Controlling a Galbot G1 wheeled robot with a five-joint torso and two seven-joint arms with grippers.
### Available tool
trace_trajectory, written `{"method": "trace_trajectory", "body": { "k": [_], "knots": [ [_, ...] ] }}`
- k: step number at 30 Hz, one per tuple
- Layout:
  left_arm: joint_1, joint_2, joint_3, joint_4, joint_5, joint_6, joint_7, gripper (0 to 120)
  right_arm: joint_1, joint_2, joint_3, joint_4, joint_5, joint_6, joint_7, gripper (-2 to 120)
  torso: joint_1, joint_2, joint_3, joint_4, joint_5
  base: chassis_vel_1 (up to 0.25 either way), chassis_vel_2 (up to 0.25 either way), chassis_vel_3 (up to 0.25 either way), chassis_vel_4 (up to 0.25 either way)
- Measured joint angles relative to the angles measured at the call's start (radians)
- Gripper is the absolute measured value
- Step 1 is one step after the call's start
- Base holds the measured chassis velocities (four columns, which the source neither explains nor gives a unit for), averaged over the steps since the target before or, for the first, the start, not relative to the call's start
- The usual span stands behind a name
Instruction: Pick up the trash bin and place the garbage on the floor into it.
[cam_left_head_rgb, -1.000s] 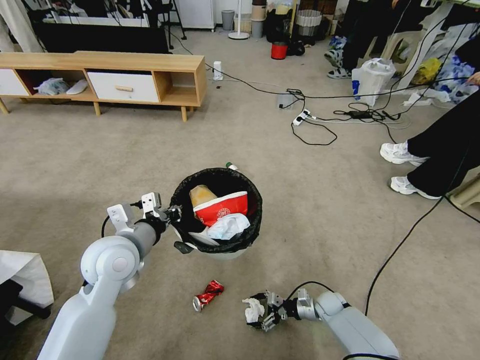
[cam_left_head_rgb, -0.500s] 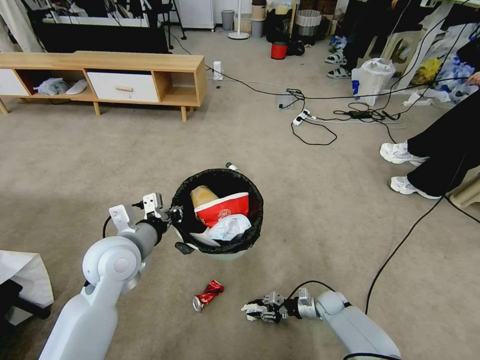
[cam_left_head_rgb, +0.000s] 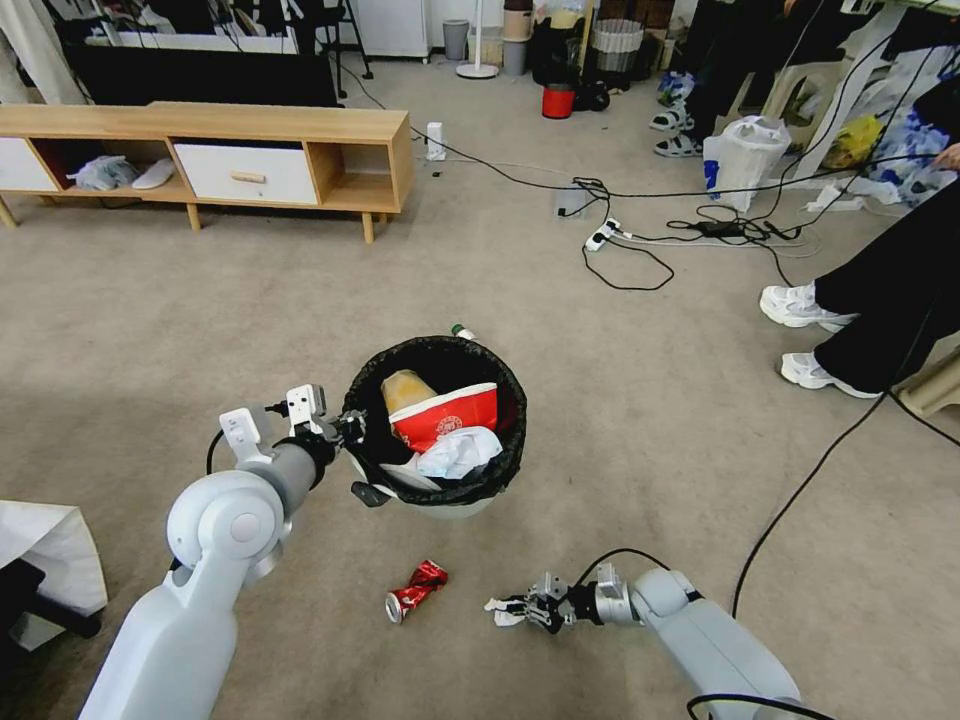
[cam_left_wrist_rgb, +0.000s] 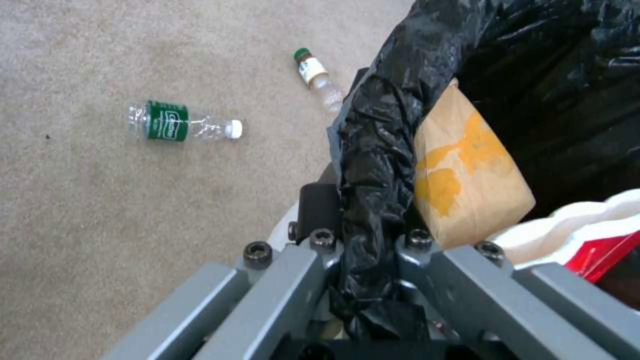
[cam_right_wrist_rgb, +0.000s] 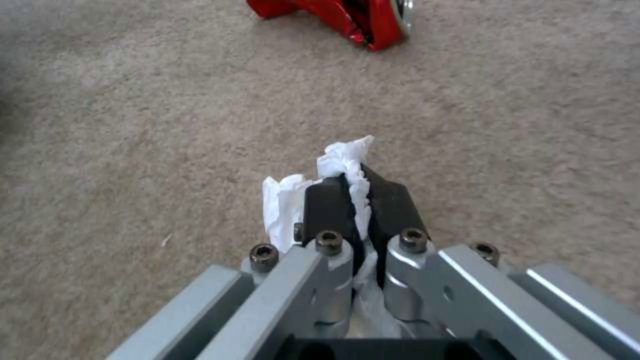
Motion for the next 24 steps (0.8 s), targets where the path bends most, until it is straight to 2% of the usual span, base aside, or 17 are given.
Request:
{"method": "trace_trajectory", "body": {
  "k": [9, 15, 17, 24],
  "knots": [
    [-0.005, 0.0, 0.0, 0.0, -0.004, 0.0, 0.0, 3, -0.008, -0.054, 0.002, 0.038, 0.016, -0.009, 0.0, 0, 0.0, 0.0, 0.0, 0.0, 0.0002, 0.0, 0.0, 0.0, 0.0],
    [-0.006, -0.003, 0.007, -0.001, -0.005, 0.0, -0.001, 3, -0.006, -0.132, 0.018, 0.067, 0.032, -0.014, -0.007, 0, 0.0, 0.0, 0.0, -0.0001, 0.0002, 0.0, 0.0, 0.0, 0.0],
    [-0.006, -0.003, 0.008, -0.003, -0.005, 0.0, -0.003, 3, -0.004, -0.178, 0.03, 0.089, 0.04, -0.016, -0.01, 0, 0.0, 0.0, 0.0, 0.0, -0.0001, 0.0, 0.0, 0.0, 0.0],
    [-0.004, 0.001, 0.007, -0.01, -0.006, 0.0, -0.004, 3, -0.014, -0.253, 0.056, 0.148, 0.062, -0.022, -0.015, 0, 0.0, 0.0, 0.0, 0.0, 0.0, 0.0, 0.0, 0.0, 0.0]
  ]
}}
